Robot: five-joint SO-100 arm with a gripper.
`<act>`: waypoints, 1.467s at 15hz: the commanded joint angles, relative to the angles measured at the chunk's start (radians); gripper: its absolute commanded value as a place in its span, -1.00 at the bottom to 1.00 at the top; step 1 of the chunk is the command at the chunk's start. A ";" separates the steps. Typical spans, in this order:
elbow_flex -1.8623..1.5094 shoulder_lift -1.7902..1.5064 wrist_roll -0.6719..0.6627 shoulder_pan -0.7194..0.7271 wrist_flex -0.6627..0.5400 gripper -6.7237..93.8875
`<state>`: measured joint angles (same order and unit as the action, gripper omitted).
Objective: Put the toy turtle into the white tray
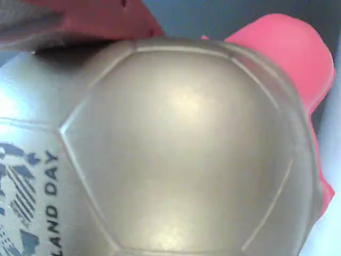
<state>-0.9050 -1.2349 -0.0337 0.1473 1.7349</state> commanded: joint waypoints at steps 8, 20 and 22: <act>0.604 0.341 0.144 0.293 -0.003 -0.86; 0.534 0.466 0.095 0.267 -0.054 0.10; 0.483 0.466 0.095 0.265 -0.077 0.37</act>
<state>-0.4218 -0.7240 0.0522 0.4096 1.6720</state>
